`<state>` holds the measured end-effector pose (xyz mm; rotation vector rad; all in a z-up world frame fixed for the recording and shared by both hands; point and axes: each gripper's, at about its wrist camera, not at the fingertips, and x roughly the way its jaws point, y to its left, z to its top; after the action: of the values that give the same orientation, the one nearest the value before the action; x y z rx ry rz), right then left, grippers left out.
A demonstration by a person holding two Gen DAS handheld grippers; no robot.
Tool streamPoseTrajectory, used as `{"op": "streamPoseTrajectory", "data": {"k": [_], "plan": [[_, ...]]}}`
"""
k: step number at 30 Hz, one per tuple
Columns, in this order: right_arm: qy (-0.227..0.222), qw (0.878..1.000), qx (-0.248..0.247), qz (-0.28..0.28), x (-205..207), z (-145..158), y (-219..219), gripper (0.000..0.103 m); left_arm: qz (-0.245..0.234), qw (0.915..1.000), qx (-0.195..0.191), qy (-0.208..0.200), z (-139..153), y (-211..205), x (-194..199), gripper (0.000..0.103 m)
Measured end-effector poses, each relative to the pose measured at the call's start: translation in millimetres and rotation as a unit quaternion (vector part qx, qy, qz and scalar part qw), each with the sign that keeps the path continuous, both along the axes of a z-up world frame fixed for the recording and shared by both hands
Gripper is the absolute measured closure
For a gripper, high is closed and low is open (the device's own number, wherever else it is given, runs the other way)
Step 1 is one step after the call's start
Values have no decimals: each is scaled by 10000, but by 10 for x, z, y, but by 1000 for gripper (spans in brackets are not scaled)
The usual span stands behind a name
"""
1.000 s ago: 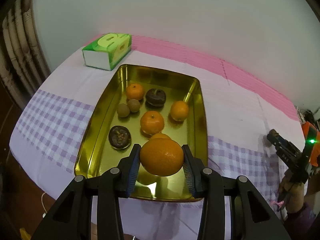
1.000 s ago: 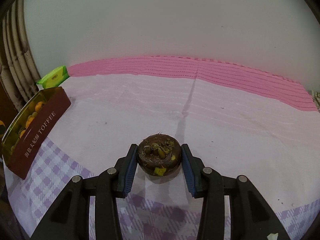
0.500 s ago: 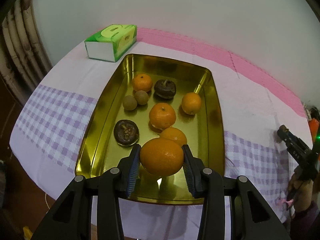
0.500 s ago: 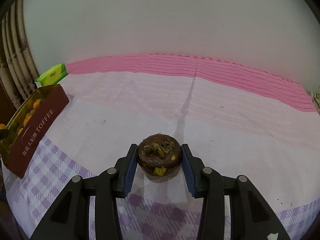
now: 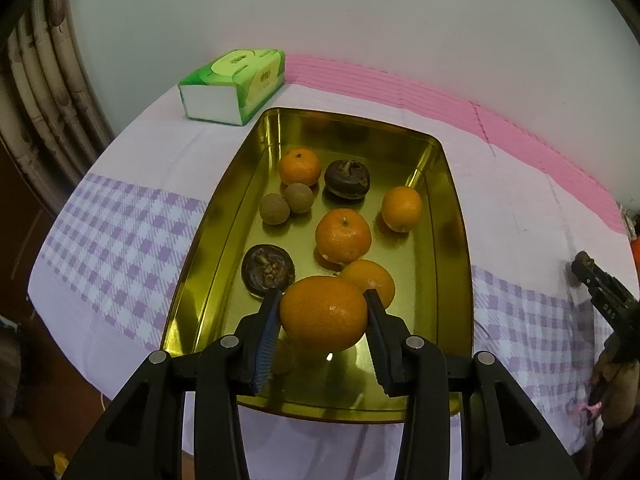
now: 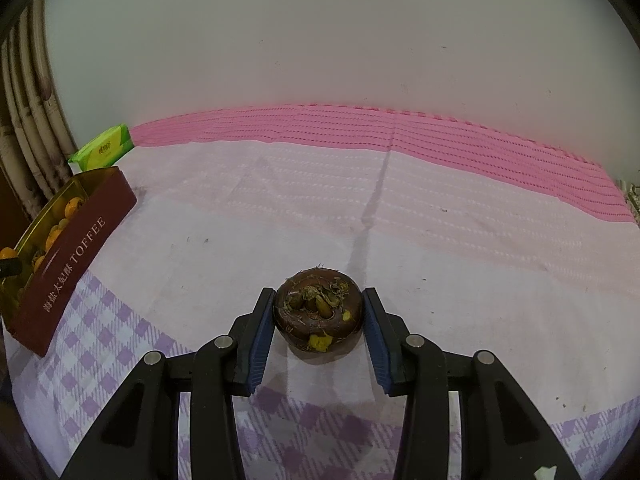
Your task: Organize fruits
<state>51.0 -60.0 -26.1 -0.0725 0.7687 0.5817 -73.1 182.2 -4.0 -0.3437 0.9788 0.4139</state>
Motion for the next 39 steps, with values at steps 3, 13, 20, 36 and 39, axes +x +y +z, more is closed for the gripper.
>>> {"op": "streamPoseTrajectory", "data": {"k": [3,13,20,36,39], "plan": [[3,10000,-4,-7,4,-3,0,63,30,10000,-9,22,-10,12,4,61],[-2,10000,-73,-5,1,-17,34,63,127,9998,169,-3,14,16,-15,61],[-12,10000,-97,-12,14,-23,42,63,79,9987,504,1,82,-63,-16,60],[8,9999,88,92,-168,85,18,63,139,9951,977,23,225,-210,-100,47],[-8,9997,162,157,-243,170,32,63,149,9950,989,-23,266,-234,-121,47]]}}
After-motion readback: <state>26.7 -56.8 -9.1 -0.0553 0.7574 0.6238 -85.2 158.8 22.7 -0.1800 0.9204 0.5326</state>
